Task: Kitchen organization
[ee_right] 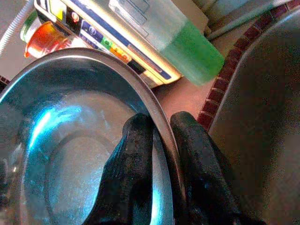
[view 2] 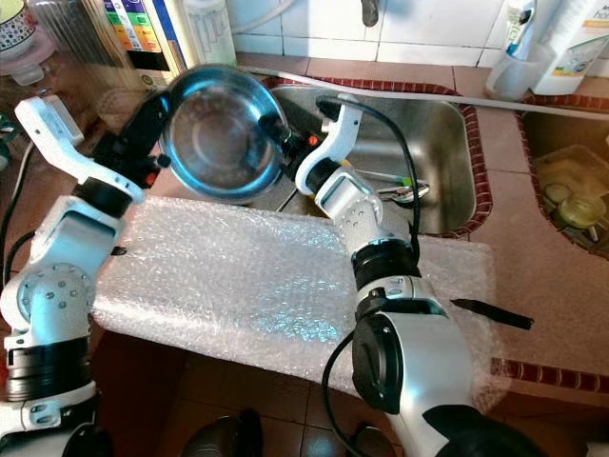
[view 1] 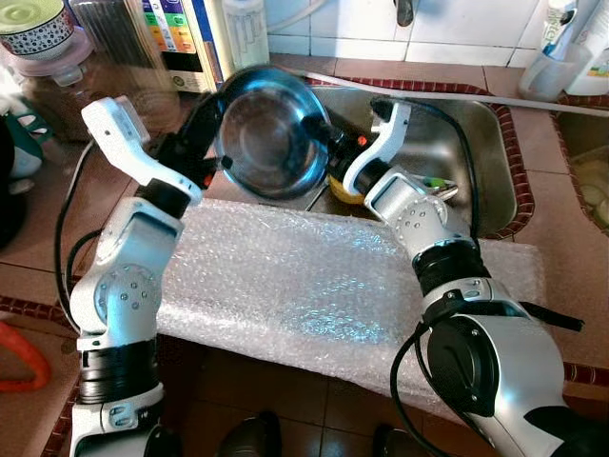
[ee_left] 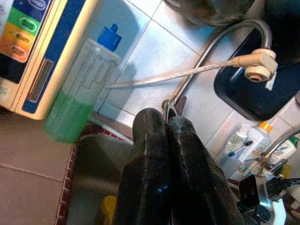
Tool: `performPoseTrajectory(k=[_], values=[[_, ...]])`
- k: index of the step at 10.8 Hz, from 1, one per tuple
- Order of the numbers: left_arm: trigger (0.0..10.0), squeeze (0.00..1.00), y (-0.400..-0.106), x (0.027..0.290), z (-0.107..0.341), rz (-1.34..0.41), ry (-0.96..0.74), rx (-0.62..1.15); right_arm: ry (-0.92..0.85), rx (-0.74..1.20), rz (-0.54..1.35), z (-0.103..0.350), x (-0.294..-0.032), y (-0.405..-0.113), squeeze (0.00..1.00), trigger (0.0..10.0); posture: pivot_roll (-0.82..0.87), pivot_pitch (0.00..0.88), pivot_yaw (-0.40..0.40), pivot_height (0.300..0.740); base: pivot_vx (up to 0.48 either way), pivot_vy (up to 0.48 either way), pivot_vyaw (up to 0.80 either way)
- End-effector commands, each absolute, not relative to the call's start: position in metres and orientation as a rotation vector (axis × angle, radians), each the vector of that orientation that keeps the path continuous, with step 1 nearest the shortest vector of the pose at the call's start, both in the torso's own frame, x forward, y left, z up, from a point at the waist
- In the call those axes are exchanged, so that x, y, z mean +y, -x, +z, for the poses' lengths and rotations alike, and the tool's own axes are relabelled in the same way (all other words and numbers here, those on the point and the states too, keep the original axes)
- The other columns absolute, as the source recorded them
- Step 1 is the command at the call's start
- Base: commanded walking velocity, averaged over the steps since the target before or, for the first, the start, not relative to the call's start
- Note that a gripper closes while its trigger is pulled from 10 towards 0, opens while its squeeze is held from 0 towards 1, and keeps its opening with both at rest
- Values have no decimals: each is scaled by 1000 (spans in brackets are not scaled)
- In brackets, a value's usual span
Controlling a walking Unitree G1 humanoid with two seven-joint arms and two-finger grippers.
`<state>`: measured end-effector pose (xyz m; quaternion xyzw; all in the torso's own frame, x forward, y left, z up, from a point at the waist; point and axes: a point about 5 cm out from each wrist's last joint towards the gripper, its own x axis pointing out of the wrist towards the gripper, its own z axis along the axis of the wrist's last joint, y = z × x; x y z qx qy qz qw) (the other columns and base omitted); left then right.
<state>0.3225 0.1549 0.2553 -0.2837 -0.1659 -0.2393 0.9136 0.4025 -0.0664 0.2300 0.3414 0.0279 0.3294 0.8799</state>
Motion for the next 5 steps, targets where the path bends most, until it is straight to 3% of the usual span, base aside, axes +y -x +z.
performPoseTrajectory(k=[1,2,3,4,5], values=[[0,0,-317,138,253,-593,559,-320,-737,64,605,227,-74,-405,0,0,-35,204,85,740,0,0,0],[0,0,-316,136,251,-603,555,-305,-734,65,605,226,-73,-405,0,0,-35,203,85,740,0,0,0],[7843,1000,-315,131,244,-606,548,-275,-728,74,596,221,-74,-405,0,0,-33,199,85,740,0,0,0],[10000,1000,-314,128,241,-610,544,-264,-726,72,591,221,-75,-405,0,0,-34,196,84,740,0,0,0],[10000,1000,-313,126,237,-607,547,-253,-722,67,584,221,-75,-405,0,0,-34,195,85,740,0,0,0]])
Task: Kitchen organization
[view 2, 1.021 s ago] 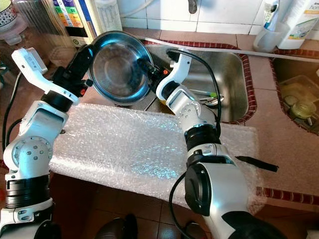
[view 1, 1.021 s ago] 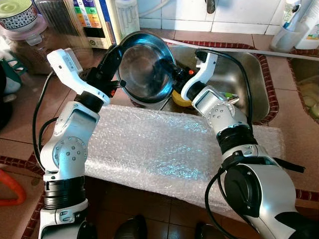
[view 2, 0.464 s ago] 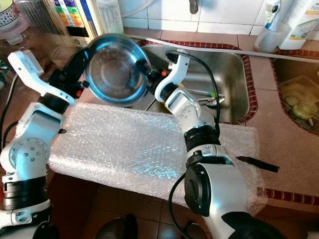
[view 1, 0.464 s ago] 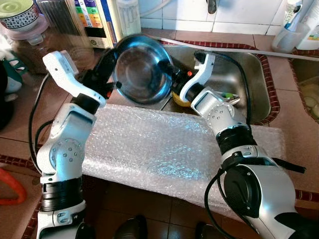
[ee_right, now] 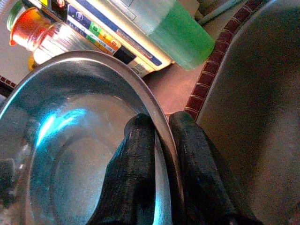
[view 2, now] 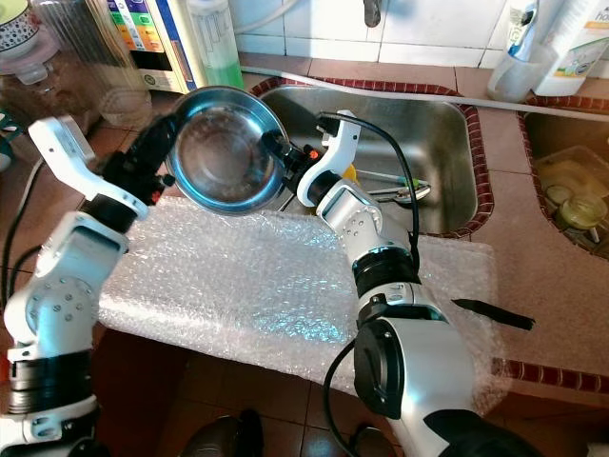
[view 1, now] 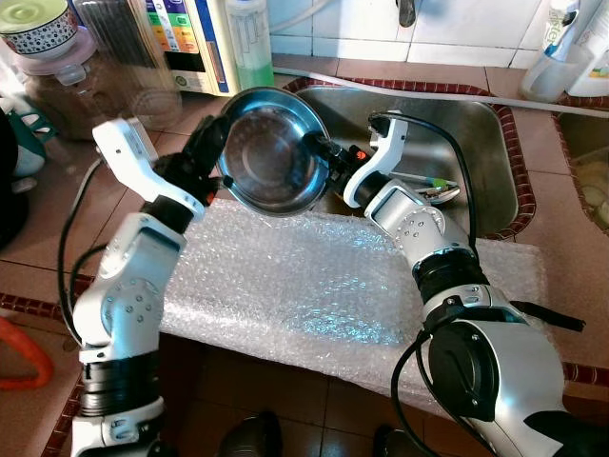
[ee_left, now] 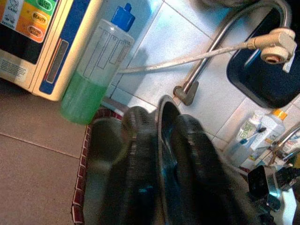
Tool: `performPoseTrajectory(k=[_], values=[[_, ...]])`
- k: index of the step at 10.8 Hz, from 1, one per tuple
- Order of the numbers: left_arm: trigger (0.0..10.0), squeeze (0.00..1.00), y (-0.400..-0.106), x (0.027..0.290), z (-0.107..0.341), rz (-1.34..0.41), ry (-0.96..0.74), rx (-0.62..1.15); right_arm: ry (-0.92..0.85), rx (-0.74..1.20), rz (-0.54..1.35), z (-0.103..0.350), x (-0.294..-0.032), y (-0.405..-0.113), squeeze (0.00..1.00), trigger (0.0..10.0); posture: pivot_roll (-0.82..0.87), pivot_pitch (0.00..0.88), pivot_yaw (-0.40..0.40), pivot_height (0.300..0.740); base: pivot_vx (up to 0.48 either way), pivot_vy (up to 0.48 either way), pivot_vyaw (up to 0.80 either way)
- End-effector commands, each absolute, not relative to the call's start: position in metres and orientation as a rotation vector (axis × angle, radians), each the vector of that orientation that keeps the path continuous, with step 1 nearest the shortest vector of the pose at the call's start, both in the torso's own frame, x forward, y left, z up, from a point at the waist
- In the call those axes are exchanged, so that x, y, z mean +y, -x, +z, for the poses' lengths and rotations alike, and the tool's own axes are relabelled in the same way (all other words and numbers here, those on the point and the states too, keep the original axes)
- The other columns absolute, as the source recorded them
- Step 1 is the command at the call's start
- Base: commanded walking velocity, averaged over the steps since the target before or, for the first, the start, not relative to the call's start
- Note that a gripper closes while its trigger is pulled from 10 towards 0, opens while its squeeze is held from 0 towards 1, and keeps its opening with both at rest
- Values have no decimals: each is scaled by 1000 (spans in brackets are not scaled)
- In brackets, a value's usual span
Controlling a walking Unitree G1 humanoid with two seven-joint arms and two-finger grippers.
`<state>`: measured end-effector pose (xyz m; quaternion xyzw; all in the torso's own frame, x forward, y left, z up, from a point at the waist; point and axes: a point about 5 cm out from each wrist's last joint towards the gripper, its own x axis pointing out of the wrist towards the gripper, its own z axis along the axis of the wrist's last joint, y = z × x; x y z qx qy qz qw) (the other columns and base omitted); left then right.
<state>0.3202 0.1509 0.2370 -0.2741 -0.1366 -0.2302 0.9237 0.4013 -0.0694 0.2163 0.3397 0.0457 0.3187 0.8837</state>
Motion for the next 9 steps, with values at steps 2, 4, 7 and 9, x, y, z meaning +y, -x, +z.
performPoseTrajectory(k=[2,4,7,9], values=[[10000,1000,-313,123,233,-611,539,-237,-719,53,537,222,-78,-407,0,0,-34,189,89,740,0,0,0],[10000,1000,-312,122,226,-606,521,-216,-721,49,453,219,-86,-409,0,0,-32,187,96,740,0,0,0],[10000,1000,-311,118,218,-617,491,-188,-721,57,397,214,-91,-410,0,0,-37,186,100,740,0,0,0],[10000,1000,-309,115,214,-617,459,-169,-635,-4,265,216,-110,-413,0,0,-37,189,103,740,0,0,0]])
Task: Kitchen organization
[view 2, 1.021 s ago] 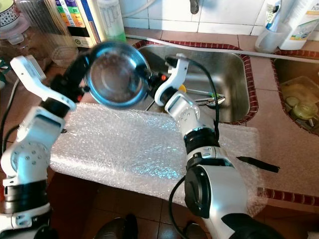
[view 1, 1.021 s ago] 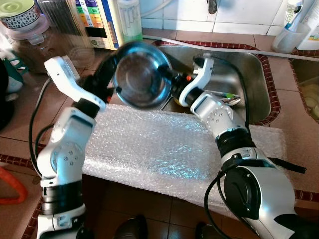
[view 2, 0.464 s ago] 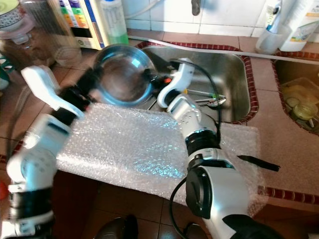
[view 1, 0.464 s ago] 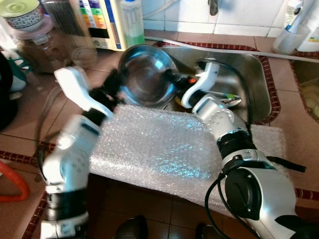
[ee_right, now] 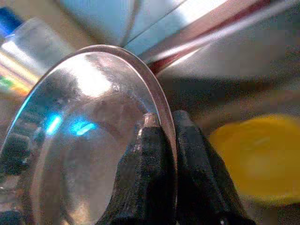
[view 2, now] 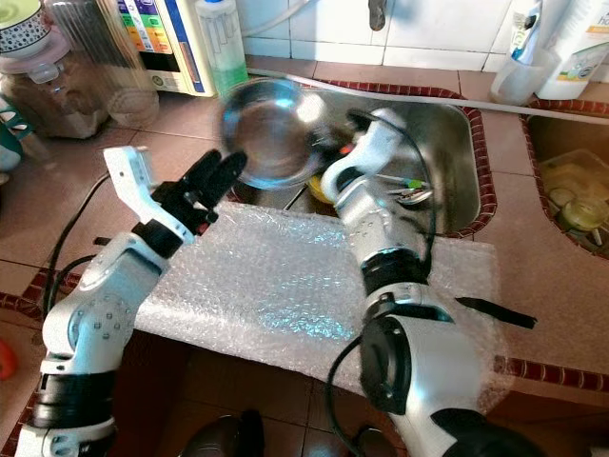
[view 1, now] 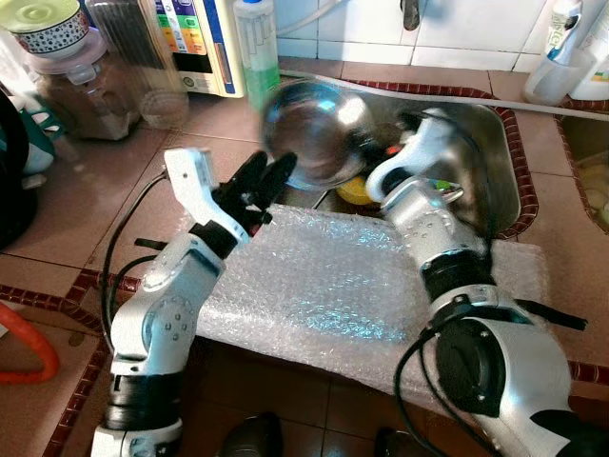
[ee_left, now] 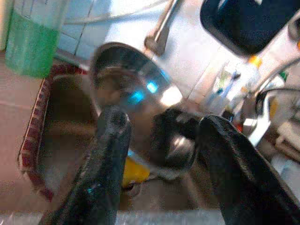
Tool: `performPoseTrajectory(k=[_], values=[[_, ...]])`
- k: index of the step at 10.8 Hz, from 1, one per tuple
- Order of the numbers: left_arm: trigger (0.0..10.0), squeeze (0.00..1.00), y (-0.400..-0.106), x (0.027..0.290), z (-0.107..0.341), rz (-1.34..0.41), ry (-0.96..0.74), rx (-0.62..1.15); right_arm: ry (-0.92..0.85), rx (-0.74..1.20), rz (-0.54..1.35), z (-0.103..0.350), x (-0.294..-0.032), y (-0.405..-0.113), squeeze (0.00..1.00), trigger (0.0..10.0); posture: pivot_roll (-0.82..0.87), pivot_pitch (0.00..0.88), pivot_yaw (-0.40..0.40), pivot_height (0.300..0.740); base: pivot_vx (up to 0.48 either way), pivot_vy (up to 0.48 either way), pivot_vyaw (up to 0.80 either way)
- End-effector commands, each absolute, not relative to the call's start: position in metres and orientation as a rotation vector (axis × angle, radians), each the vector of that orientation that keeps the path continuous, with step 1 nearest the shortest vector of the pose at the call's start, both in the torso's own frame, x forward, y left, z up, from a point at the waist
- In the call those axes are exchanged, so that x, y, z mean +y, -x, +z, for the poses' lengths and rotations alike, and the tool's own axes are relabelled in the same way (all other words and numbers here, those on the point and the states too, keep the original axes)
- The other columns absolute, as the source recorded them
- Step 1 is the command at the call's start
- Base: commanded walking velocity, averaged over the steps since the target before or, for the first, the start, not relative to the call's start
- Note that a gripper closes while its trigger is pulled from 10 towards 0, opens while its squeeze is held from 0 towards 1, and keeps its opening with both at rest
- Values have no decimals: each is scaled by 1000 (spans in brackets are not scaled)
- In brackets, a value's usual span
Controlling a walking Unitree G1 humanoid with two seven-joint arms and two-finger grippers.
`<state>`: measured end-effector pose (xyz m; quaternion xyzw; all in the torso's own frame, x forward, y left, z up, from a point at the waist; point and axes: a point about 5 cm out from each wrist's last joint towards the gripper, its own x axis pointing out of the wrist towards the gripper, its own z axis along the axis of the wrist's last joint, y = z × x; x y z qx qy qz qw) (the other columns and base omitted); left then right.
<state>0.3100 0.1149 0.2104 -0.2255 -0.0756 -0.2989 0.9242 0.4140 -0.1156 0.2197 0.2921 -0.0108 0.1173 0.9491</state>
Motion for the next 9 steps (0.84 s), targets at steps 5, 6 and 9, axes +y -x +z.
performPoseTrajectory(k=[5,6,9], values=[[10000,1000,-284,107,178,-734,230,-23,-116,49,-17,186,-168,-408,0,0,-42,189,108,740,0,0,0],[10000,1000,-277,101,171,-807,132,4,-130,96,-13,173,-169,-405,0,0,-36,189,108,740,0,0,0],[10000,1000,-272,97,162,-843,60,43,-89,178,-1,151,-172,-398,0,0,-40,189,115,740,0,0,0]])
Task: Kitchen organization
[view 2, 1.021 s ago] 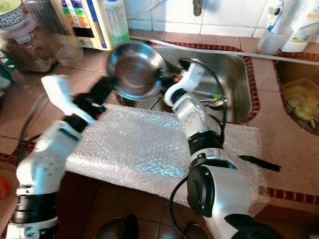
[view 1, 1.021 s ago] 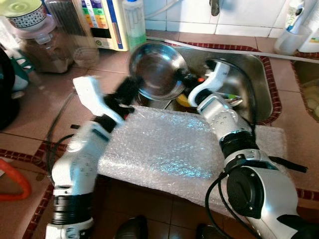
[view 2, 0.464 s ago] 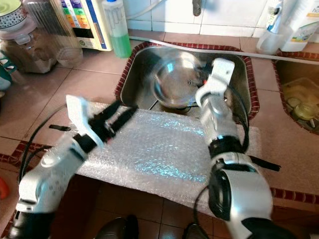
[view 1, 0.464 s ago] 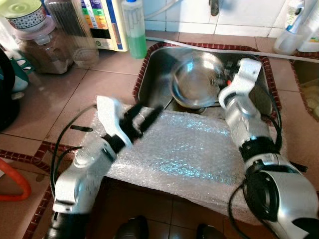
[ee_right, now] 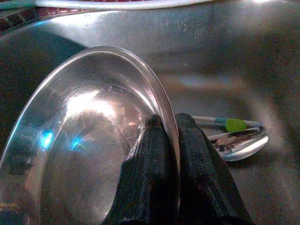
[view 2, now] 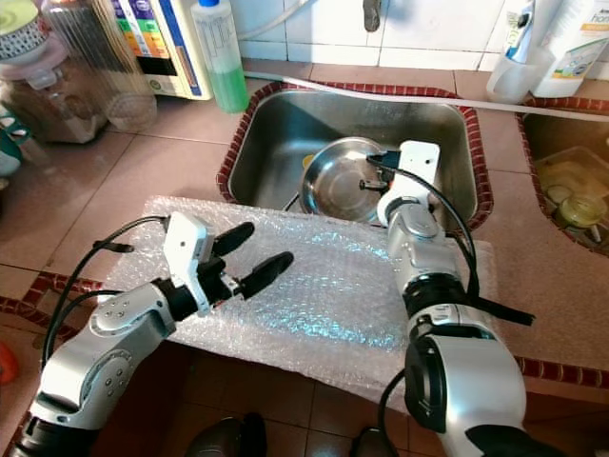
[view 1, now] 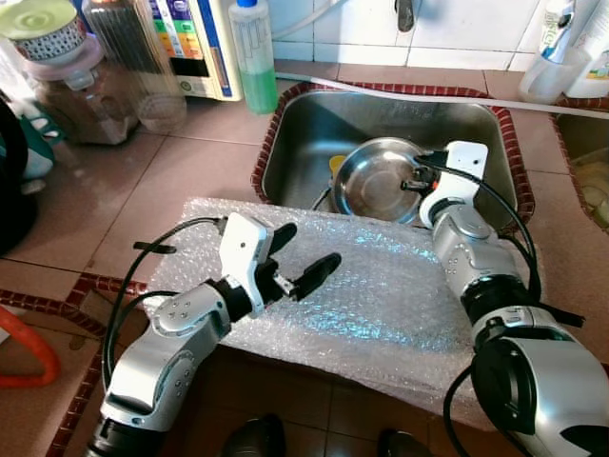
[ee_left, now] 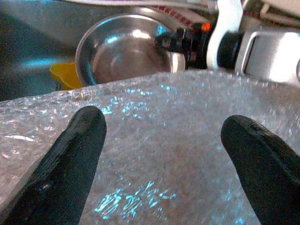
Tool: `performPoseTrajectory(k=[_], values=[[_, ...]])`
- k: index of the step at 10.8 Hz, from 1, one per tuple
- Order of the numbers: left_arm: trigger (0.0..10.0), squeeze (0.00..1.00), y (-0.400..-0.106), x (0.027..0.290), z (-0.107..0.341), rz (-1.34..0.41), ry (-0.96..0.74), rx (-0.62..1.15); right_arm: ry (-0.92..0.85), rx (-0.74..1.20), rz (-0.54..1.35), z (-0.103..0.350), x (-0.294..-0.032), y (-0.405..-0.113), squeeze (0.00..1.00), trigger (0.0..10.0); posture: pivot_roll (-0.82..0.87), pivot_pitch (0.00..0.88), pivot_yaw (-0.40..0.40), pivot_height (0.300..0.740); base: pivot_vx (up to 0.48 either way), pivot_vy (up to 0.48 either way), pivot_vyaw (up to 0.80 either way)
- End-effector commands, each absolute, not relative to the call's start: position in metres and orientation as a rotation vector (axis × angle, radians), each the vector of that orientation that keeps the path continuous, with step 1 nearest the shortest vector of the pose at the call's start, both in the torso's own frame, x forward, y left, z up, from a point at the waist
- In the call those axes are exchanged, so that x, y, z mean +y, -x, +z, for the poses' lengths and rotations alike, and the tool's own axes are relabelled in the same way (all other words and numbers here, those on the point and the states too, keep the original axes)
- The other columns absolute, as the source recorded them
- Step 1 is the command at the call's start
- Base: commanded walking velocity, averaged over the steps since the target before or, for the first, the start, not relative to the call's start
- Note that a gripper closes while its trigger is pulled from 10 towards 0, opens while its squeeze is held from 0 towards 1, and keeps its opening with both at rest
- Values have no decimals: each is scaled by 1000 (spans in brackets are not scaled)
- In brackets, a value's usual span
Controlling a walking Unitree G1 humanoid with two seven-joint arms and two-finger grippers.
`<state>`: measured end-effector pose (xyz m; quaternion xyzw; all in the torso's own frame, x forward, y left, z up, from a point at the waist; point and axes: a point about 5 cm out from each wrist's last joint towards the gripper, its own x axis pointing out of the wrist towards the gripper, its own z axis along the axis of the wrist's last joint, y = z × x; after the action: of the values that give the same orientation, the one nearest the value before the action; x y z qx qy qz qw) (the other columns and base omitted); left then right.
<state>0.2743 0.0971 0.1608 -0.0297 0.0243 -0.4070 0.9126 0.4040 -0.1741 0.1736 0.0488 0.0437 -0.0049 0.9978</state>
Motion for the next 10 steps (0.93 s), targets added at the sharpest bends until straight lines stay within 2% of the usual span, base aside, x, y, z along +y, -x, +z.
performPoseTrajectory(k=[1,2,3,4,5,10], values=[[10000,1000,-272,97,159,-853,12,48,-70,191,-2,148,-175,-396,0,0,-40,188,118,740,0,0,0],[10000,1000,-273,97,160,-853,18,45,-75,199,-17,146,-177,-395,392,0,-42,184,114,740,0,0,0],[10000,1000,-274,97,161,-845,12,38,-77,211,-14,144,-178,-395,1000,5569,-42,180,112,740,0,0,0],[10000,1000,-275,97,161,-841,16,36,-71,209,-14,145,-179,-395,1000,8824,-42,178,111,740,0,0,0],[10000,1000,-274,98,161,-839,8,33,-68,214,-25,145,-182,-395,1000,10000,-39,176,108,740,0,0,0],[10000,1000,-273,99,160,-832,-3,34,-102,203,-21,150,-181,-397,1000,10000,-29,183,108,740,0,0,0]])
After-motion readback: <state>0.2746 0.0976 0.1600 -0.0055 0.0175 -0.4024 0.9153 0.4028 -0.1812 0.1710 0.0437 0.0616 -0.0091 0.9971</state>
